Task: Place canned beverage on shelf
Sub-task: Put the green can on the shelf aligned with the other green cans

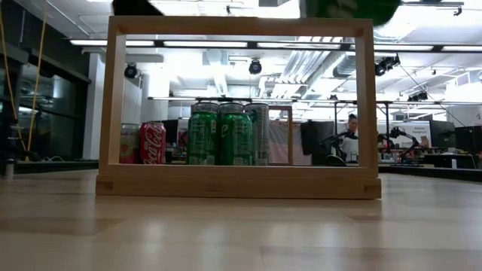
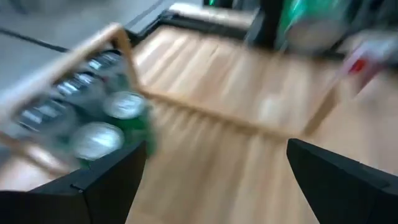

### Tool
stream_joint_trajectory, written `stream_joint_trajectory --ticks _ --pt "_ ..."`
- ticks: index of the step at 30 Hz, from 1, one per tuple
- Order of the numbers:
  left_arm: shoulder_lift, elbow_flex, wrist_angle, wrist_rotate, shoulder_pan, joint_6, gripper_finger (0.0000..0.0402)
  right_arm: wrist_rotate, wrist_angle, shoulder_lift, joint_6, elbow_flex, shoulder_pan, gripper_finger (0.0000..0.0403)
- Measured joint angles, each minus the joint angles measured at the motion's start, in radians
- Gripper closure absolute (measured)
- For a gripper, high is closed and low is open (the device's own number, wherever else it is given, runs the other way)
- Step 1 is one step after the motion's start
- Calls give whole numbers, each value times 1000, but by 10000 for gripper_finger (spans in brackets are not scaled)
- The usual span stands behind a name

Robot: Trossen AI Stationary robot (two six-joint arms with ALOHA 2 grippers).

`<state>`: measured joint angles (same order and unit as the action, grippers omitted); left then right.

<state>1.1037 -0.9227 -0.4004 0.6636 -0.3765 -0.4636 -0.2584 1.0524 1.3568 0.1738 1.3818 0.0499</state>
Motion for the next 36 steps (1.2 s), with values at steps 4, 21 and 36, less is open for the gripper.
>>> stream_joint_trajectory --ticks 4,21,36 --pt "-62 199 410 30 -37 -138 21 25 -307 -144 218 -267 25 111" --pt "100 144 990 -188 222 275 21 509 -1338 -21 134 -386 34 111" --pt "136 42 981 -286 266 332 69 486 -1319 75 26 -255 34 111"
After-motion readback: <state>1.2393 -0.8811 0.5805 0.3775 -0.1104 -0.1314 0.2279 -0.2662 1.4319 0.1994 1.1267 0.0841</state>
